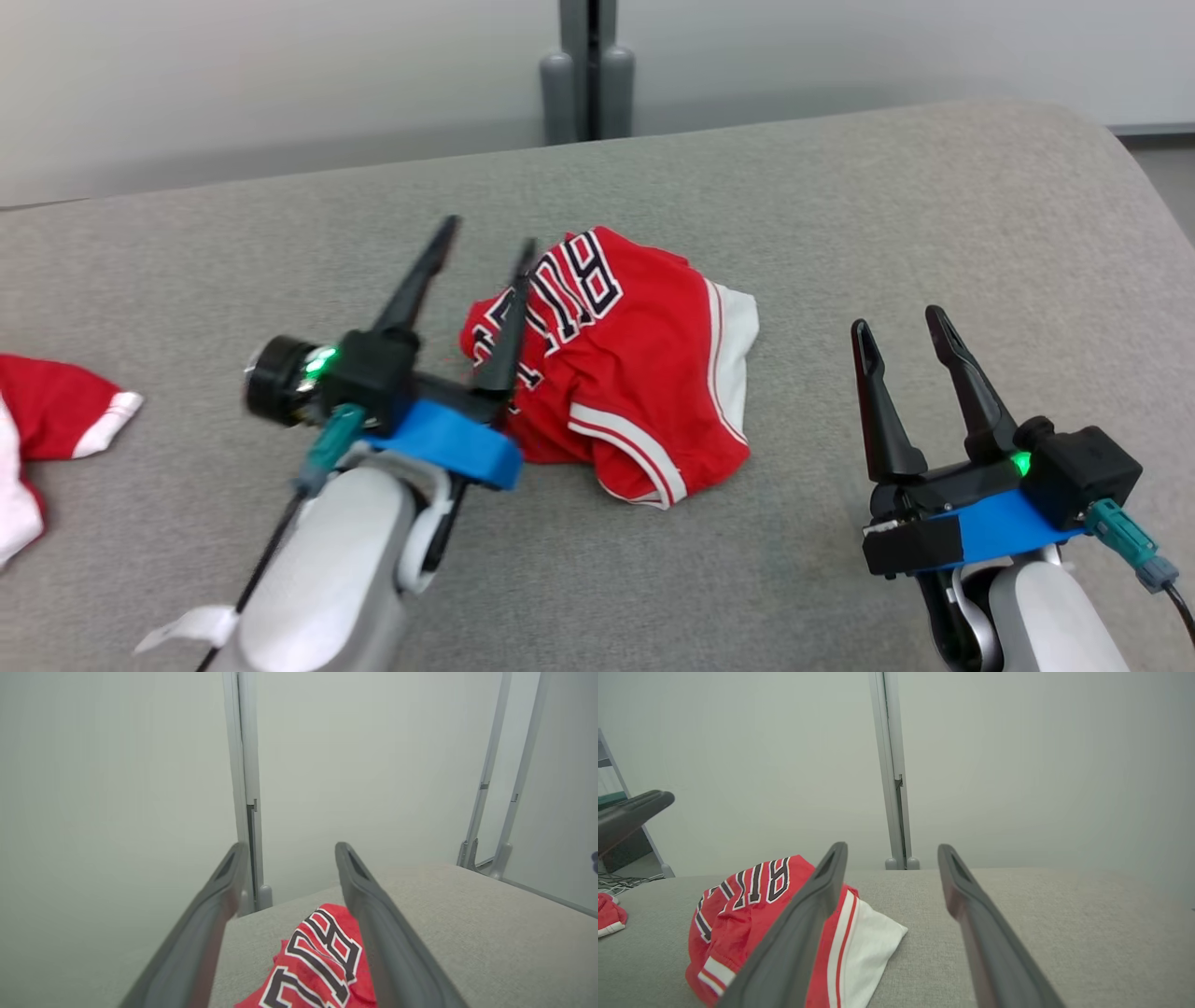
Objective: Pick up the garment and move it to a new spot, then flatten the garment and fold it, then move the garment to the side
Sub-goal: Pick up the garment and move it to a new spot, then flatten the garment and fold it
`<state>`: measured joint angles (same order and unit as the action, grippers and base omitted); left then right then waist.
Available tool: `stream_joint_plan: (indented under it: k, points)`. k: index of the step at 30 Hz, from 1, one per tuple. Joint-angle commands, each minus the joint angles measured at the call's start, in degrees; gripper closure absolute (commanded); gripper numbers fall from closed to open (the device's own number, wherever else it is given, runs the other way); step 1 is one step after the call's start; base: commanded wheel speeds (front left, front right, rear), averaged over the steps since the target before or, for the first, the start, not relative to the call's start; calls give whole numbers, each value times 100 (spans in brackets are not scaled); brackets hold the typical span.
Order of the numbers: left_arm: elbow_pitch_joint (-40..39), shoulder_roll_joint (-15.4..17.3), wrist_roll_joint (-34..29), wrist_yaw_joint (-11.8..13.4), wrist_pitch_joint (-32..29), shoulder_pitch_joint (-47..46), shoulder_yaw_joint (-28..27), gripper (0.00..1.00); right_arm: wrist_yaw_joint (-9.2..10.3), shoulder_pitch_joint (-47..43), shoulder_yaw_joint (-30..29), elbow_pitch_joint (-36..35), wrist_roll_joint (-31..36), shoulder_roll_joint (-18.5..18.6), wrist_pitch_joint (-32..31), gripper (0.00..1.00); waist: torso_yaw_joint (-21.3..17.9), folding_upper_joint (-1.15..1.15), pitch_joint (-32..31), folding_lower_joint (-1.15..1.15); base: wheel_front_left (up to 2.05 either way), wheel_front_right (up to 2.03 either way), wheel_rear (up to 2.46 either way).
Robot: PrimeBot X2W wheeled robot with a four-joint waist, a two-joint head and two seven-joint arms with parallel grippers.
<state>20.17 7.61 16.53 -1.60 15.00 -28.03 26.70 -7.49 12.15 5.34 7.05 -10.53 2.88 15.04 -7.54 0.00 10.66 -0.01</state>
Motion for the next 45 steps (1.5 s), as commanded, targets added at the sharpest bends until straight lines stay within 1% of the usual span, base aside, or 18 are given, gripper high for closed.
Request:
stream_joint_plan:
  k: [1, 5, 8, 12, 15, 18, 25, 32, 36, 45]
  points:
    - [-120, 92, -44, 61, 25, 157, -133, 0, -1, -66, -11, 37, 24, 2, 21, 0, 58, 0, -33, 1, 0, 0, 0]
    - [-532, 236, -151, 233, 25, 580, -652, 0, -1, -116, -70, 93, 48, 2, 21, 0, 267, 0, -199, 1, 0, 0, 0]
    - [-740, 358, -328, 306, 26, 886, -945, 0, -1, -180, -119, 142, 75, 2, 21, 0, 424, 0, -316, 1, 0, 0, 0]
    - [-943, 360, -444, 340, 26, 1251, -1267, 0, -1, -249, -224, 194, 116, 3, 21, 0, 640, 0, -447, 1, 0, 0, 0]
    - [-1081, 295, -477, 362, 26, 1522, -1517, 0, -1, -339, -282, 220, 141, 3, 21, 0, 758, 0, -537, 1, 0, 0, 0]
    - [-1153, 249, -547, 304, 26, 1798, -1677, 0, -1, -407, -342, 233, 166, 4, 21, 0, 856, 0, -611, 1, 0, 0, 0]
    - [-1081, 78, -653, 262, 27, 2378, -2033, 0, -1, -603, -460, 362, 200, 4, 21, 0, 912, 0, -753, 1, 0, 0, 0]
    - [-979, -60, -754, 214, 27, 2763, -2386, 0, -1, -762, -600, 538, 242, 4, 22, 0, 903, 0, -892, 1, 0, 0, 0]
    - [-946, -73, -856, 157, 27, 2844, -2506, 0, -1, -843, -668, 620, 267, 4, 22, 0, 916, 0, -950, 1, 0, 0, 0]
    - [-919, -160, -972, 144, 27, 2875, -2631, 0, -1, -879, -653, 749, 285, 4, 22, 0, 905, 0, -1010, 1, 0, 0, 0]
